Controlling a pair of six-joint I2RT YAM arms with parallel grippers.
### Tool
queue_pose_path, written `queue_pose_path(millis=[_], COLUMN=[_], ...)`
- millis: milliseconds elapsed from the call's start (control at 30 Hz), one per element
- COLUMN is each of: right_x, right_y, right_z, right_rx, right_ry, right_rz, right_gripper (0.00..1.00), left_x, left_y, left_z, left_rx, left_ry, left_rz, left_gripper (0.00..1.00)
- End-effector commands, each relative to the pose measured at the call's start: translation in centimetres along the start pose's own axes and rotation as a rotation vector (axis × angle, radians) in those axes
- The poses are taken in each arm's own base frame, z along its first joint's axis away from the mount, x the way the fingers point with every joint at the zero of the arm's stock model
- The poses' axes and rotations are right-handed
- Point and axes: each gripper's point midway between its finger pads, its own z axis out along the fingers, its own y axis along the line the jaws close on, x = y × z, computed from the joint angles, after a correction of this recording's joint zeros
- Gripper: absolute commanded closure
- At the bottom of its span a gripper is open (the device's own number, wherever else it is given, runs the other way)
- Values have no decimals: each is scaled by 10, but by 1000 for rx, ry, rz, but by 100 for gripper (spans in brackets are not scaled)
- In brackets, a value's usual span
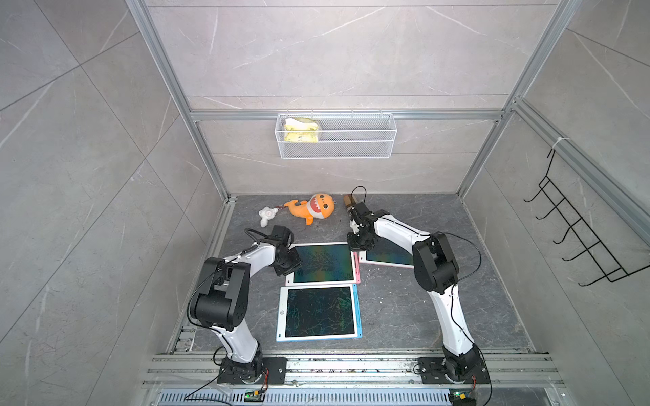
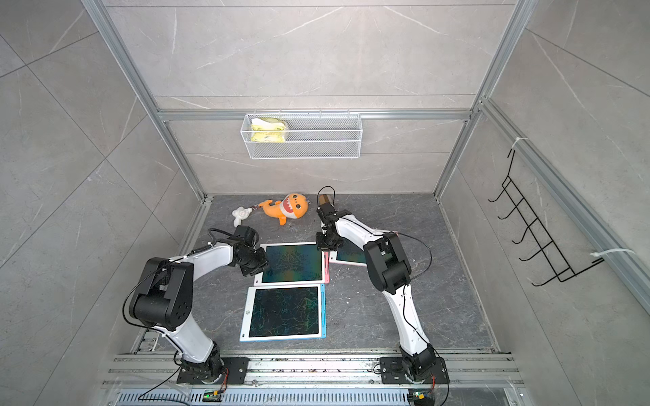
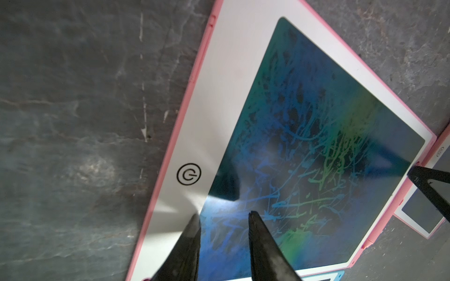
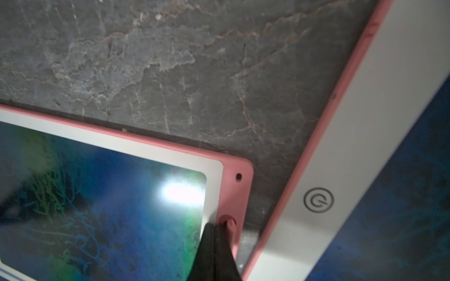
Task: Place the stylus back onto the writing tablet
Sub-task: Adjust the stylus on the writing tablet.
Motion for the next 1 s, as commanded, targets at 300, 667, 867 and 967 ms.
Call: queue_pose_path(millis=[300,667,867,967], right_x=[-10,-2,1,1], right_y=[21,1,-4,-5], right_z=[-40,-29,-24,-22], right_rx=[-74,14,38,41], right_ry=[-75,-34,-15,-9], right_rz=[-32,-14,-17,-17], right_gripper=[100,100,100,100], left_x=[15,16,16,16], left_y=[10,10,11,11], left_z=[7,8,9,9], left_rx=[-44,-45,-48,-49], left_ry=[58,62,64,63], left_rz=[2,3,2,2], left_gripper=[65,65,65,65])
